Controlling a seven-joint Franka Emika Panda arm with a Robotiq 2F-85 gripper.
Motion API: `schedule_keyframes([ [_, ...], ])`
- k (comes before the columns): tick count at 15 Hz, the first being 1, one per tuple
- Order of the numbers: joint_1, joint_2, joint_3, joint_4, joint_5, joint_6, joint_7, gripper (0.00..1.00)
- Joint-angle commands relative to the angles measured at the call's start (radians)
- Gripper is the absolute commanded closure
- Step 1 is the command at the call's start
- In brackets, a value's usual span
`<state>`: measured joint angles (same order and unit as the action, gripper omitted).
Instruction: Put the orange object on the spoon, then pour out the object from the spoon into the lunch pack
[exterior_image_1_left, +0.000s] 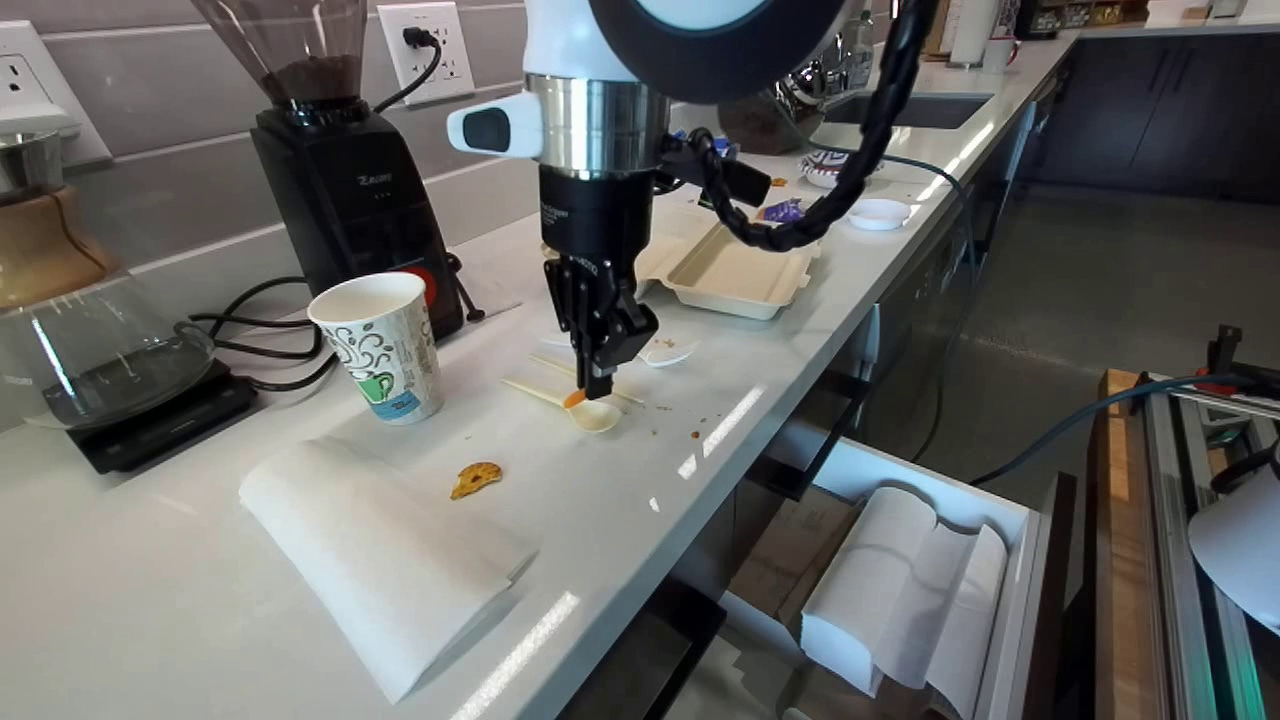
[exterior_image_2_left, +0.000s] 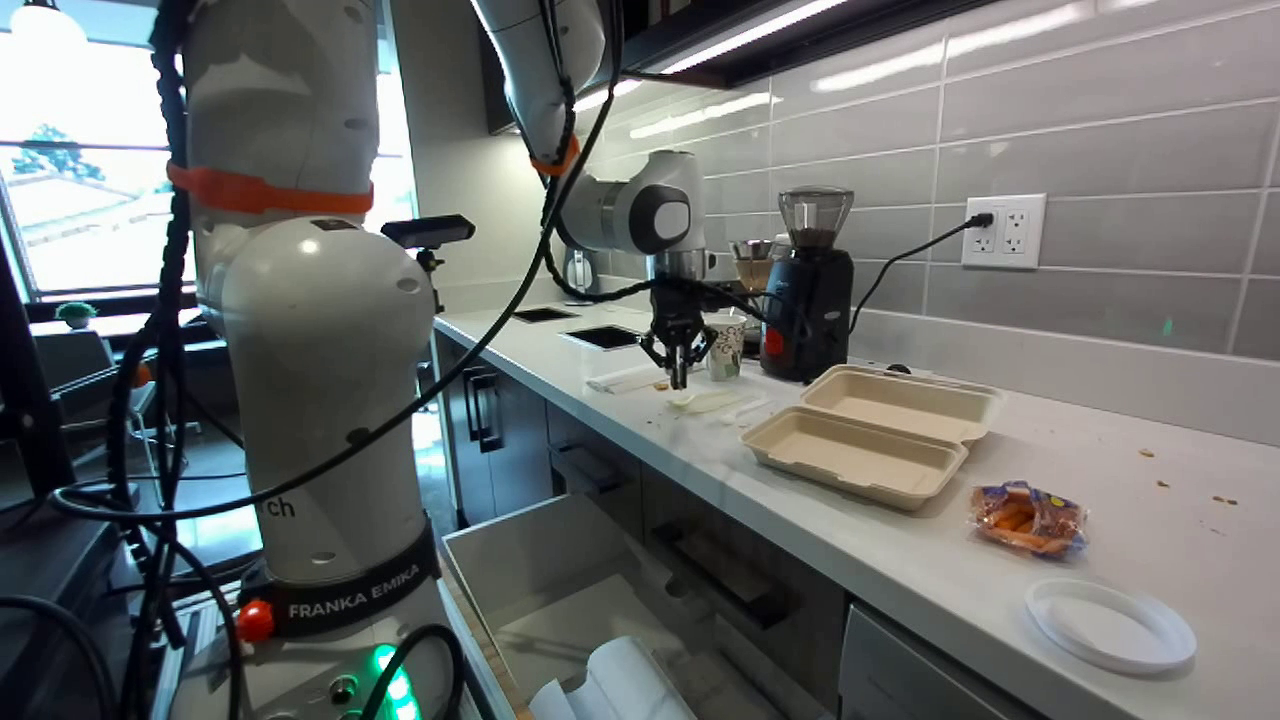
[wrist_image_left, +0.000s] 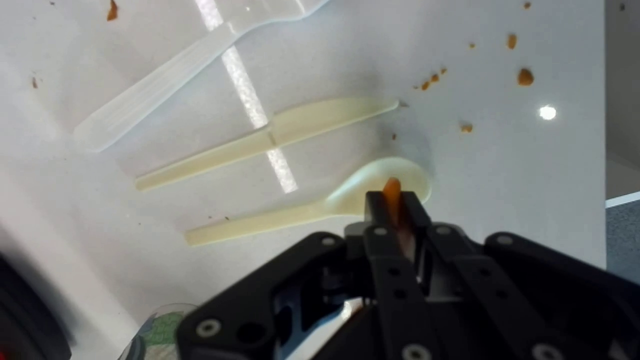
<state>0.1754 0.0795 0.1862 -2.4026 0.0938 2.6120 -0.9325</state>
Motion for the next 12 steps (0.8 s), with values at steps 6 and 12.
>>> schedule_keyframes([
  [6, -0.015, 0.051, 0.016, 0.024, -0.005, 0.019, 0.002, 0.97],
  [12, -0.019, 0.062, 0.015, 0.026, -0.015, 0.015, 0.01, 0.97],
])
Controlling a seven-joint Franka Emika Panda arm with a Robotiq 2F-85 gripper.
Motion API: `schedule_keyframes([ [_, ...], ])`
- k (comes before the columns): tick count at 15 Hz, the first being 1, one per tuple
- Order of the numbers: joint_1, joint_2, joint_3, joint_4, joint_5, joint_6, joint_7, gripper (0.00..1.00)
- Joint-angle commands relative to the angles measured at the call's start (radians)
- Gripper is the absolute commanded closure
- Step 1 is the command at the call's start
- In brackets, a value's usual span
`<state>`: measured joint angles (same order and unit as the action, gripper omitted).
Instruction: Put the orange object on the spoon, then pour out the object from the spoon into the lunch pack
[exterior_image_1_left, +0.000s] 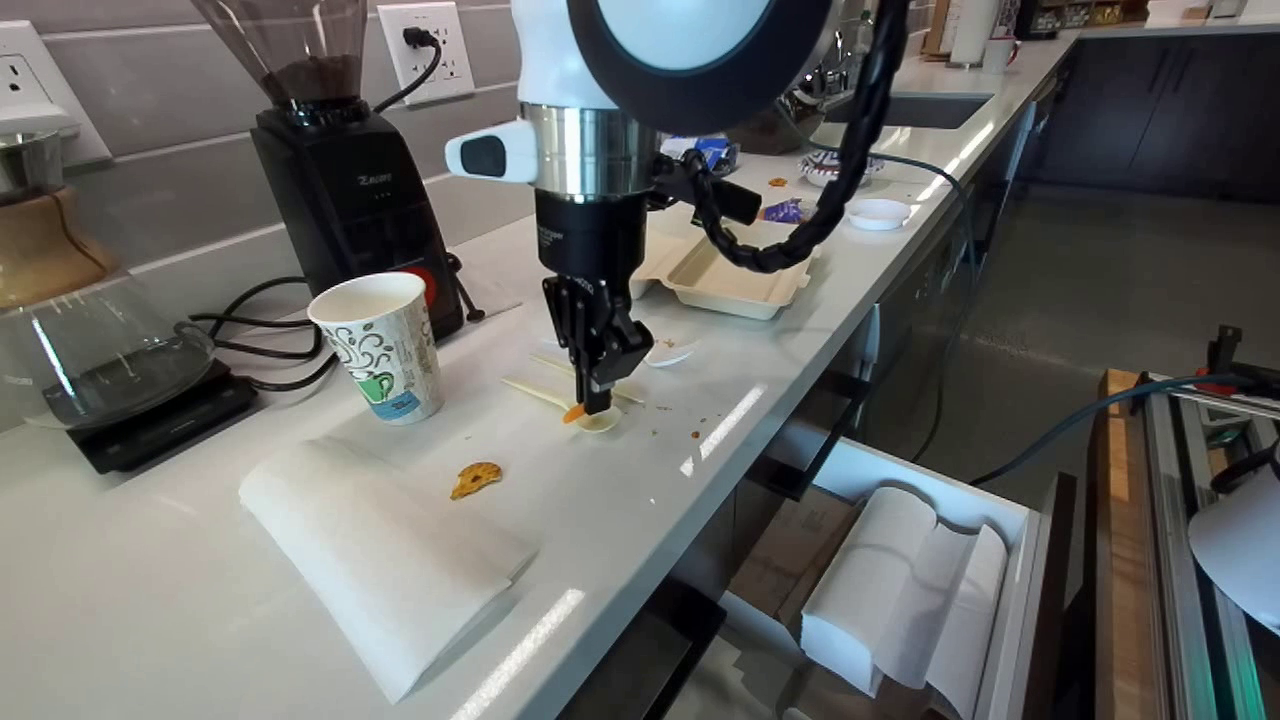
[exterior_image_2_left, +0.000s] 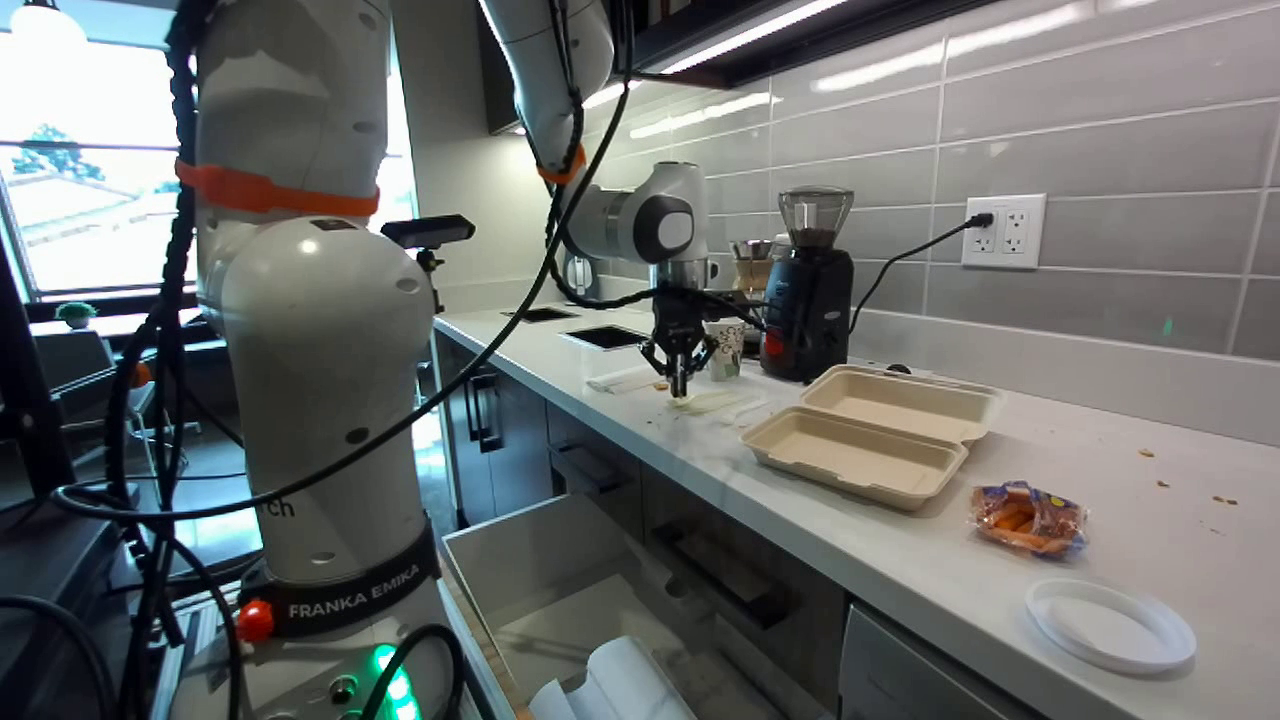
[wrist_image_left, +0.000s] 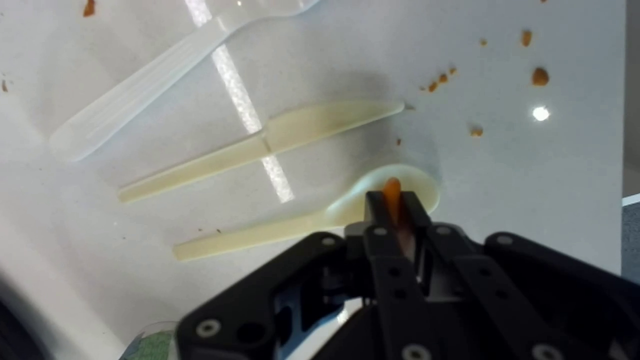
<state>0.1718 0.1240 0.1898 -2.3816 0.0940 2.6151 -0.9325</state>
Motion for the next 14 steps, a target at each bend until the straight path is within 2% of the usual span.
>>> schedule_keyframes([
  [1, -0.016, 0.019, 0.011, 0.004, -0.017, 0.011, 0.011, 0.97],
  [7, -0.021, 0.024, 0.012, 0.006, -0.019, 0.011, 0.014, 0.97],
  [8, -0.021, 0.024, 0.012, 0.006, -0.019, 0.01, 0.017, 0.65],
  [9, -0.021, 0.024, 0.011, 0.007, -0.02, 0.01, 0.018, 0.64],
  [14, -0.021, 0.018, 0.011, 0.008, -0.024, 0.009, 0.022, 0.28],
])
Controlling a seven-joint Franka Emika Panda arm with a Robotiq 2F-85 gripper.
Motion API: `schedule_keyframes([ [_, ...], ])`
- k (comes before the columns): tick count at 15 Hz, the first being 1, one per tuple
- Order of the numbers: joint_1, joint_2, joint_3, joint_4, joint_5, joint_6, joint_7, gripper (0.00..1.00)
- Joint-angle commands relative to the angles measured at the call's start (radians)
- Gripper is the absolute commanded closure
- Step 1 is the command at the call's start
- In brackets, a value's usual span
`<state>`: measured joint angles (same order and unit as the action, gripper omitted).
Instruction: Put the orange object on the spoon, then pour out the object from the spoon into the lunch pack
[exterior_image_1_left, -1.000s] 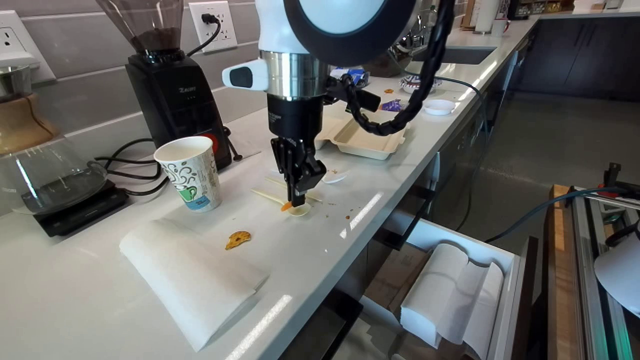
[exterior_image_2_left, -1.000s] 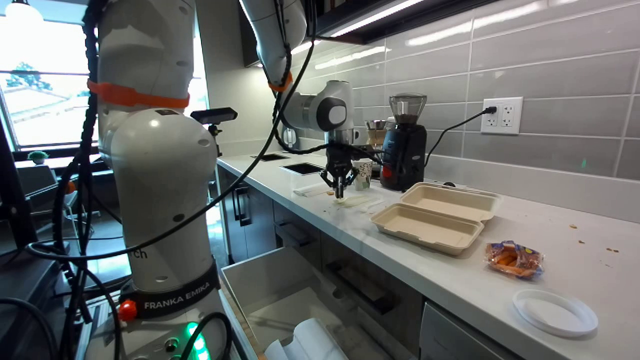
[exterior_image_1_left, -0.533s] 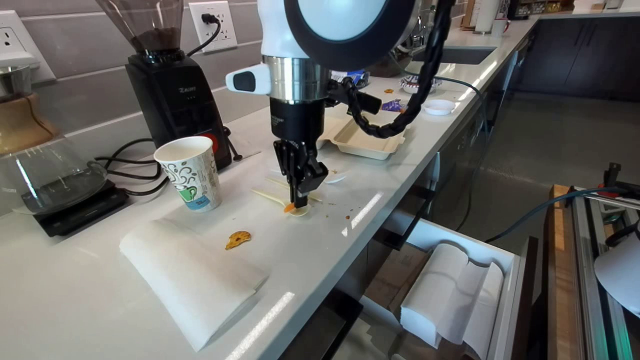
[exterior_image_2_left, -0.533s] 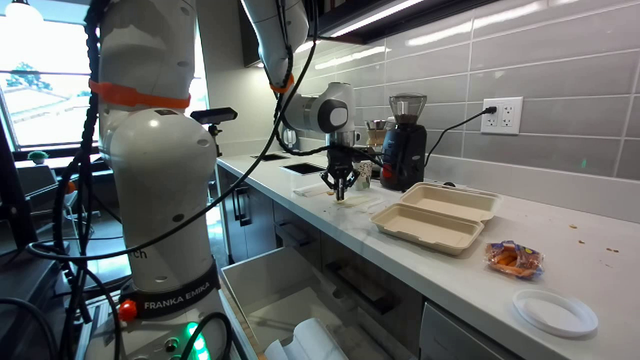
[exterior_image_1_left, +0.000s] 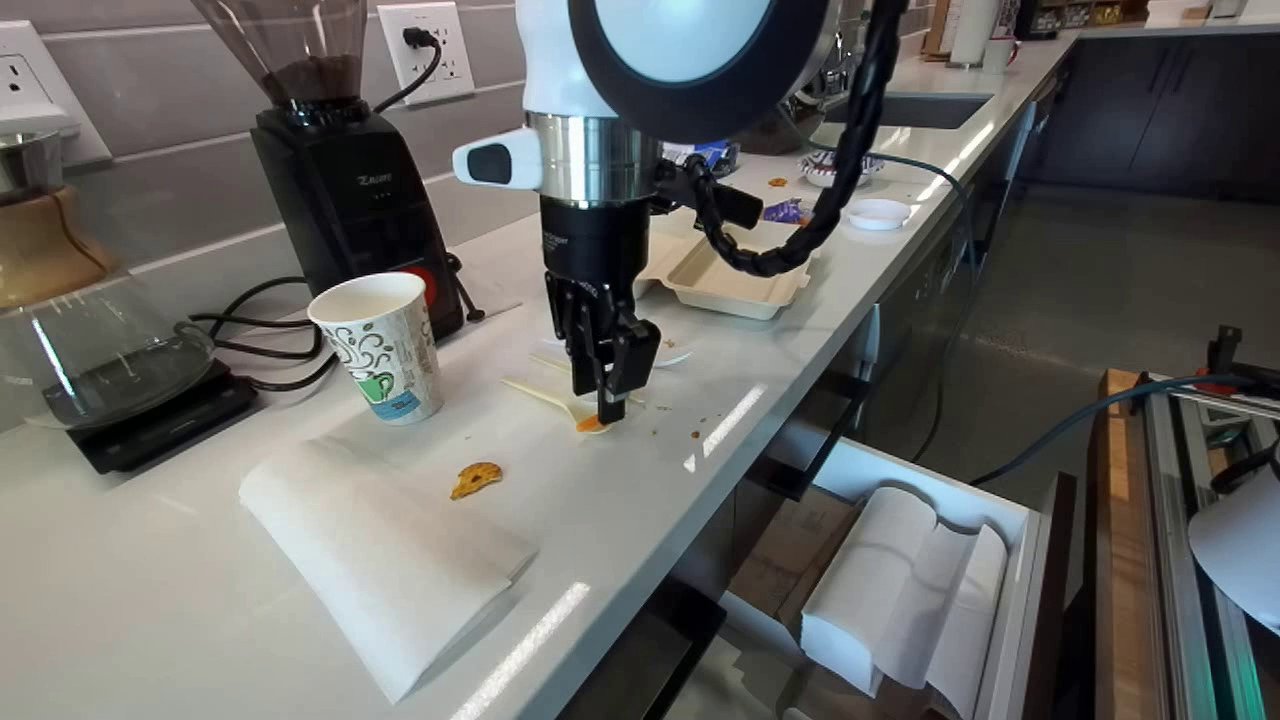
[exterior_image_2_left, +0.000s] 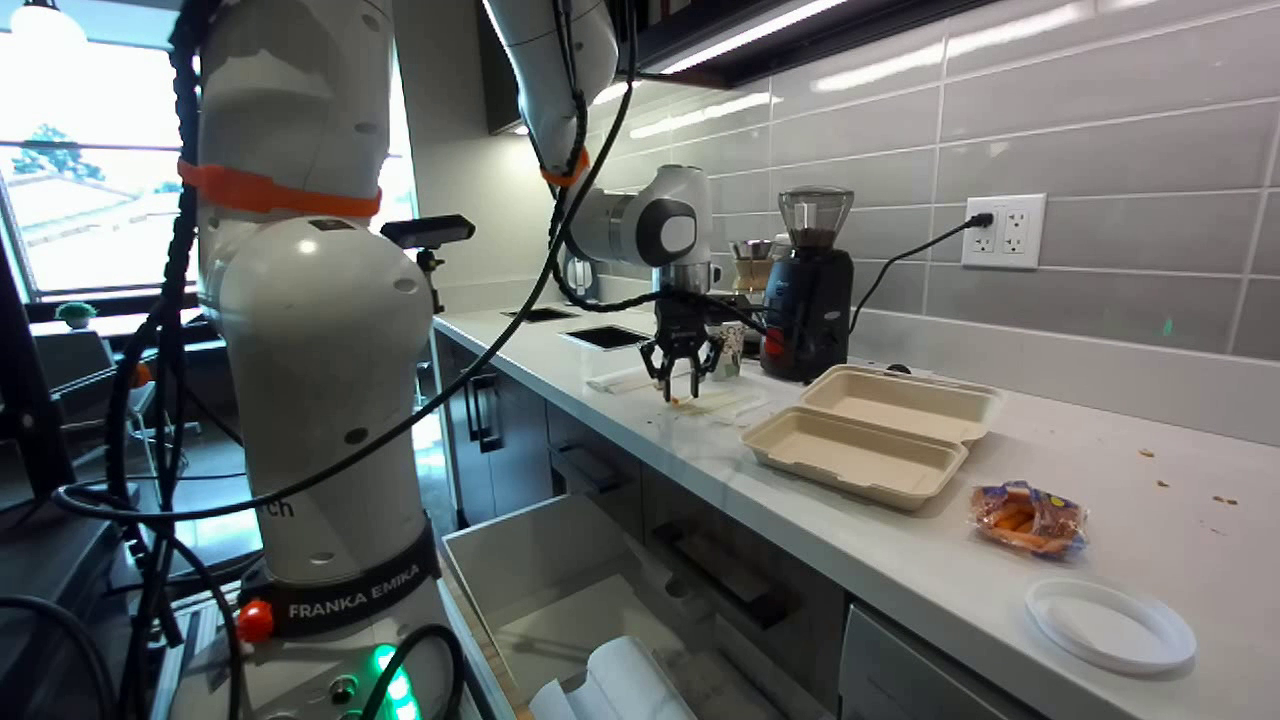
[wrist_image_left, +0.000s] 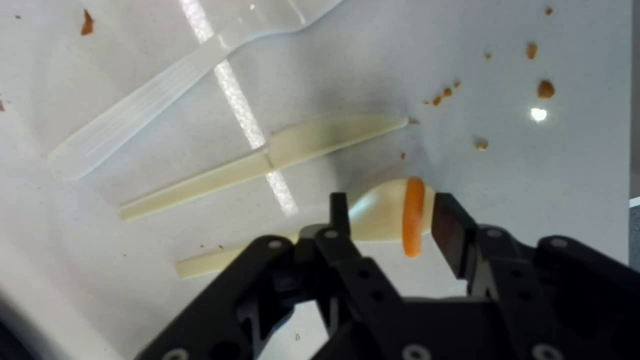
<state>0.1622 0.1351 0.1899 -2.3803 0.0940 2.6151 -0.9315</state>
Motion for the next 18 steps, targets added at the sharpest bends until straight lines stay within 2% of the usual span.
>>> schedule_keyframes([
  [1, -0.011, 0.005, 0.01, 0.008, -0.026, 0.009, 0.022, 0.19],
  [3, -0.011, 0.001, 0.009, 0.01, -0.033, 0.006, 0.029, 0.05],
  [4, -0.011, -0.002, 0.008, 0.012, -0.035, 0.004, 0.035, 0.01],
  [10, -0.016, -0.039, 0.002, 0.038, -0.006, -0.041, 0.168, 0.0],
  [13, -0.018, -0.046, 0.001, 0.069, 0.021, -0.125, 0.274, 0.0],
  [14, -0.019, -0.049, 0.008, 0.084, 0.048, -0.15, 0.273, 0.0],
  [15, -0.018, -0.039, 0.004, 0.062, 0.01, -0.091, 0.245, 0.0],
  [18, -0.018, -0.039, 0.004, 0.071, 0.012, -0.099, 0.248, 0.0],
])
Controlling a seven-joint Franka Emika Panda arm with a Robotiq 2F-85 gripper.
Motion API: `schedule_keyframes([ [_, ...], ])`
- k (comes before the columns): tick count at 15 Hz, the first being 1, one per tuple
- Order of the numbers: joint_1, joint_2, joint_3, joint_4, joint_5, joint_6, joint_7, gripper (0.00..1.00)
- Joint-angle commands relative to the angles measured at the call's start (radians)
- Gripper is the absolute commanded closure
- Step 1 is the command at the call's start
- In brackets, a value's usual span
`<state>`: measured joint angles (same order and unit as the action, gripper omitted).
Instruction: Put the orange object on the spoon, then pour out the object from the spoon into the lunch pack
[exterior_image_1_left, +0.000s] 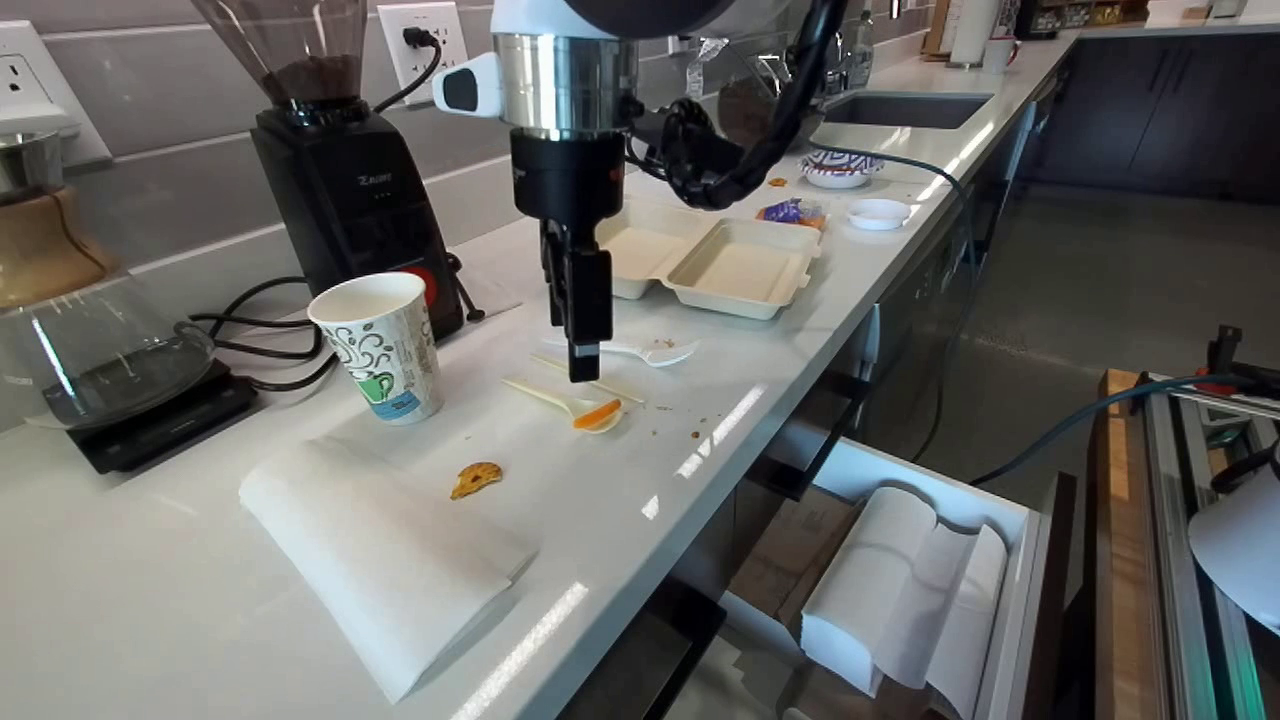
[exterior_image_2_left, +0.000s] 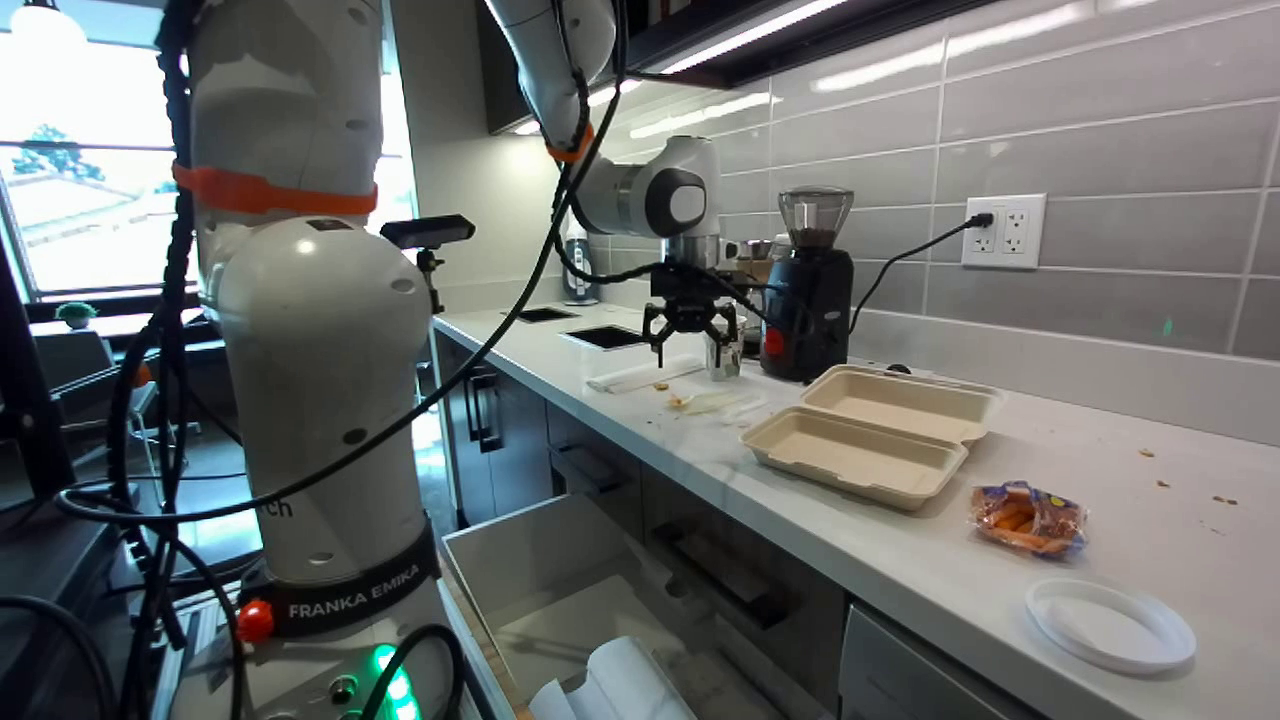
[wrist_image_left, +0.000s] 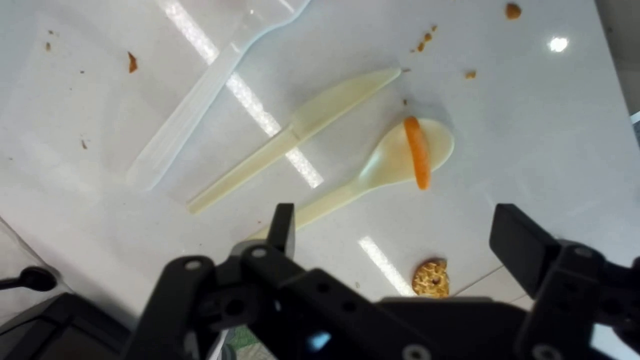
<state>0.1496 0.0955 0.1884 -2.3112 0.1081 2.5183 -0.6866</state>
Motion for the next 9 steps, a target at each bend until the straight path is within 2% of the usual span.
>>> schedule_keyframes([
  [1, -0.005, 0.001, 0.006, 0.002, -0.002, -0.002, 0.003, 0.0],
  [5, -0.004, 0.057, 0.008, 0.057, 0.029, -0.034, 0.066, 0.0],
  [9, 0.002, 0.101, 0.004, 0.117, 0.005, -0.053, 0.24, 0.0],
])
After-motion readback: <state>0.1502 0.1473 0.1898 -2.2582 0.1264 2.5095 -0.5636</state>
